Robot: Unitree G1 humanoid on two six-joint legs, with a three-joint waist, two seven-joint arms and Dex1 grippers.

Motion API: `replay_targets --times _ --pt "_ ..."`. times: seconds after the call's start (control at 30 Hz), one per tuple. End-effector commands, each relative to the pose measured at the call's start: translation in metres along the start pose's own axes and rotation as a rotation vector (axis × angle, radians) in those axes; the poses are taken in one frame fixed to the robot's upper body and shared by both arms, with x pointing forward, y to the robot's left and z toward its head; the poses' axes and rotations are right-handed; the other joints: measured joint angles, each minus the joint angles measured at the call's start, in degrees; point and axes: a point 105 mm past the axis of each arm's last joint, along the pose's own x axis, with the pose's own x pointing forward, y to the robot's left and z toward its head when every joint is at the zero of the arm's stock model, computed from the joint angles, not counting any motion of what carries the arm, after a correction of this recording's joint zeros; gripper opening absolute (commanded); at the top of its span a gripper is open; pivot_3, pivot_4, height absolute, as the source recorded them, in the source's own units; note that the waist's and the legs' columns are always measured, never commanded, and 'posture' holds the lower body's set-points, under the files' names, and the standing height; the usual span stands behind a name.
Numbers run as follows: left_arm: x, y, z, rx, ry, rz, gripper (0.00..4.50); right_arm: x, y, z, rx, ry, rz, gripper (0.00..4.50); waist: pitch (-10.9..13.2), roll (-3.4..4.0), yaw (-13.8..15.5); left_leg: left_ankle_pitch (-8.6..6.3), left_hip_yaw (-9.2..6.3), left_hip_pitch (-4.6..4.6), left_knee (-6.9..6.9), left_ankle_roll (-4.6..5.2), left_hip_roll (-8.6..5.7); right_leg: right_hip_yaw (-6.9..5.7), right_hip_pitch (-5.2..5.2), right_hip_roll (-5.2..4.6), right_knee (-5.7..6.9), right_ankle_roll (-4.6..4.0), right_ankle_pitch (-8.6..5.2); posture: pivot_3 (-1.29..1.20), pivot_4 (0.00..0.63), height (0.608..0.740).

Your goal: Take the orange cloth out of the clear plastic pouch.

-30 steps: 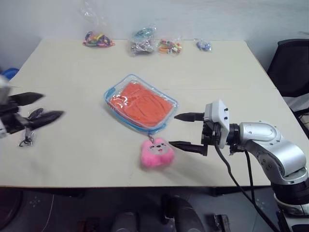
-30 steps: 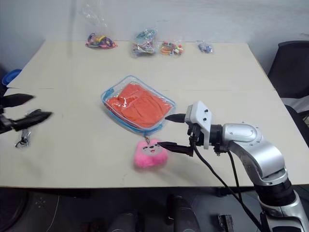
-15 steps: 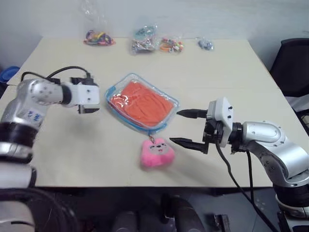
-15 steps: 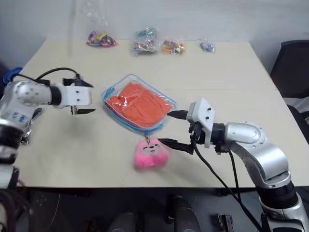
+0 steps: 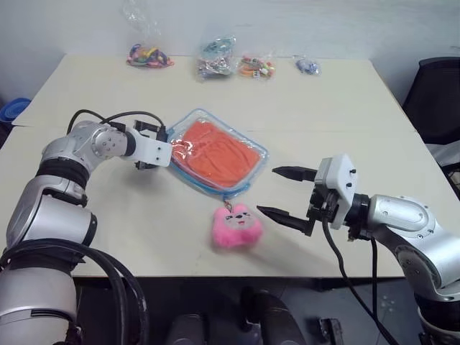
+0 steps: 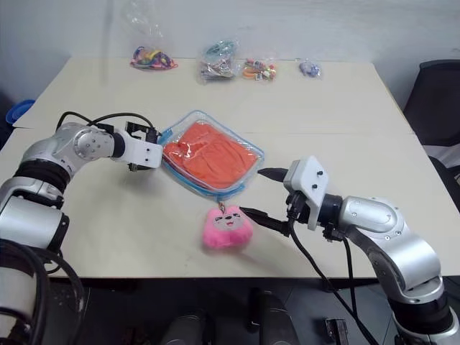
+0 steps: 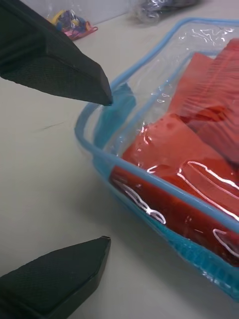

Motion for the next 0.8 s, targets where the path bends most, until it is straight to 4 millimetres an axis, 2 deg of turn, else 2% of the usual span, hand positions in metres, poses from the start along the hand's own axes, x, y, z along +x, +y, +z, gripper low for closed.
replay_targets --times 0.03,0.1,0.13,0.3,0.4,0.6,0.73,0.8 --pt "0.000 0.012 0.003 0.003 0.002 0.041 4.46 -0.004 0.003 0.010 -0.035 -0.020 -0.013 4.50 0.00 0.00 0.02 0.00 0.00 0.00 0.00 0.00 0.00 0.00 0.00 0.00 -0.01 0.00 0.00 0.00 0.150 0.740" --pt "0.002 0.013 0.005 -0.004 0.003 0.051 4.46 -0.005 0.004 0.009 -0.037 -0.017 -0.015 4.50 0.00 0.00 -0.05 0.00 0.01 0.00 -0.01 0.00 0.00 -0.01 0.00 0.00 -0.01 0.00 0.00 0.00 0.150 0.740" --pt "0.004 0.012 0.005 -0.006 0.005 0.051 4.09 -0.005 0.005 0.009 -0.037 -0.015 -0.016 4.50 0.00 0.00 -0.04 0.00 0.01 0.00 0.00 0.00 0.00 -0.03 0.00 0.01 -0.01 0.00 0.00 0.00 0.150 0.740" --pt "0.006 0.009 0.007 -0.005 -0.003 0.039 2.87 -0.006 0.009 0.008 -0.035 -0.005 -0.008 4.50 0.00 -0.01 -0.03 0.01 0.01 0.01 0.01 0.01 -0.01 -0.04 0.00 0.01 0.02 0.00 0.00 0.00 0.150 0.740" --pt "0.006 0.004 0.008 -0.001 -0.013 0.009 1.91 -0.007 0.012 0.008 -0.035 0.006 0.015 4.50 0.00 -0.01 -0.02 0.01 0.00 0.02 0.01 0.01 -0.01 -0.03 0.01 0.00 0.02 0.00 0.00 0.00 0.150 0.740" --pt "-0.008 -0.019 -0.004 -0.125 -0.028 -0.141 0.13 -0.010 0.016 0.007 -0.040 0.029 0.083 4.50 -0.01 -0.01 -0.61 0.01 0.06 0.07 0.01 0.01 -0.01 -0.08 0.02 0.04 0.05 0.00 0.00 0.00 0.150 0.740" --pt "-0.030 -0.039 -0.002 -0.185 -0.075 -0.200 0.13 -0.009 0.021 0.006 -0.035 0.037 0.151 4.50 -0.01 0.00 -1.75 0.01 0.00 0.22 -0.06 -0.01 0.08 0.11 0.02 0.08 0.12 -0.04 -0.02 0.00 0.150 0.740" --pt "-0.048 -0.061 0.002 -0.224 -0.026 -0.243 0.13 -0.007 0.023 0.006 -0.030 0.036 0.193 4.50 -0.01 0.00 -2.40 0.01 -0.23 0.42 -0.10 -0.03 0.11 0.33 0.08 0.07 0.16 -0.06 -0.04 0.00 0.150 0.740"
